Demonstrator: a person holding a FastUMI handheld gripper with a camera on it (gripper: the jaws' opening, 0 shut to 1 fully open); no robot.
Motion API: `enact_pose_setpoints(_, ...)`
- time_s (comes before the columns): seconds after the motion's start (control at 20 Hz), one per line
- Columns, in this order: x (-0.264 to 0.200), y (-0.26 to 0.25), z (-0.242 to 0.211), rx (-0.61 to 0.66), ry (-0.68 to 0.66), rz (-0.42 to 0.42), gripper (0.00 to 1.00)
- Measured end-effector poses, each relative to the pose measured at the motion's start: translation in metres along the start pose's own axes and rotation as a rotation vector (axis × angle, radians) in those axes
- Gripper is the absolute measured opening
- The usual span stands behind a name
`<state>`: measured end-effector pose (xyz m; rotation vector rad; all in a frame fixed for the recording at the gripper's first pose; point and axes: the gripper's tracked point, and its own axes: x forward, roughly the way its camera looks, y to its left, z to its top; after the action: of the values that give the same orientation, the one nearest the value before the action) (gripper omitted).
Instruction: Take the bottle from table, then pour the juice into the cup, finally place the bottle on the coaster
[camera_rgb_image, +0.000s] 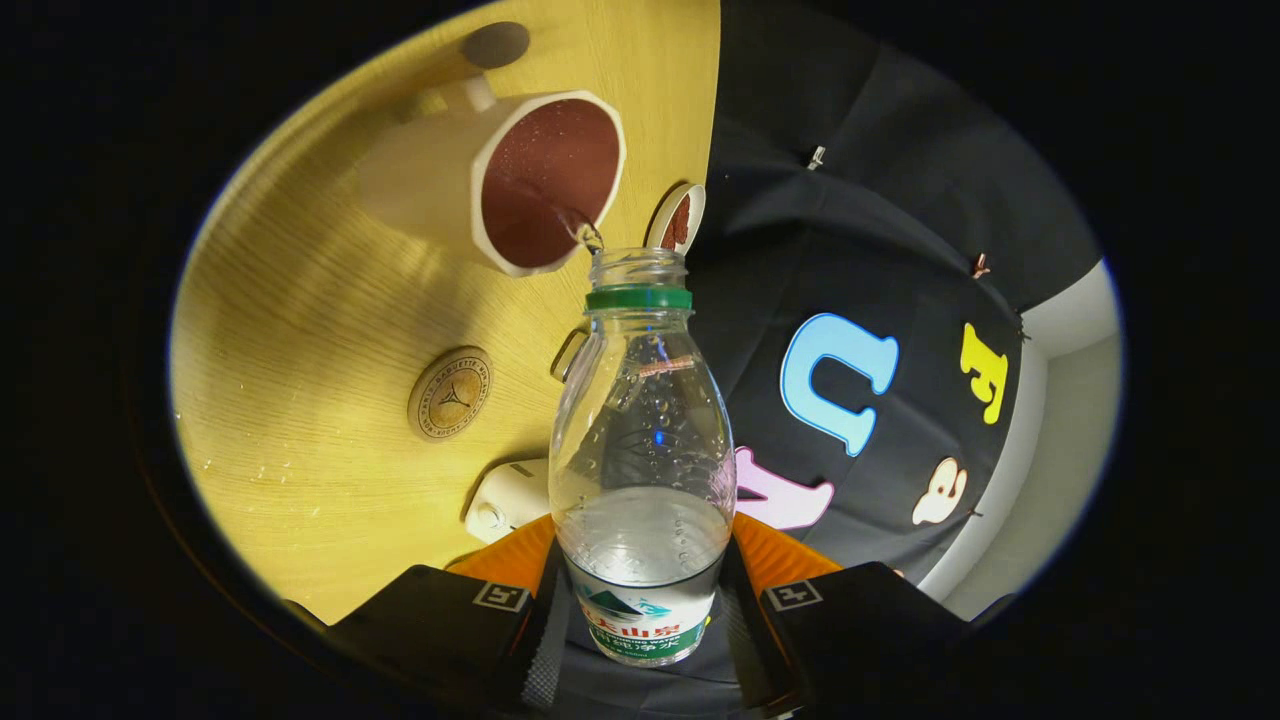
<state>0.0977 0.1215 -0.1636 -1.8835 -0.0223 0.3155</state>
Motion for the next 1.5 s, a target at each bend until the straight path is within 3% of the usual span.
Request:
enact_pose_setpoints(1.0, -0.005, -0.027, 0.015, -0.188, -0.083, -0.057, 0.70)
enact_pose_setpoints(1.5, -0.005, -0.032, 0.018, -0.213, -0.103, -0.065, 0.70)
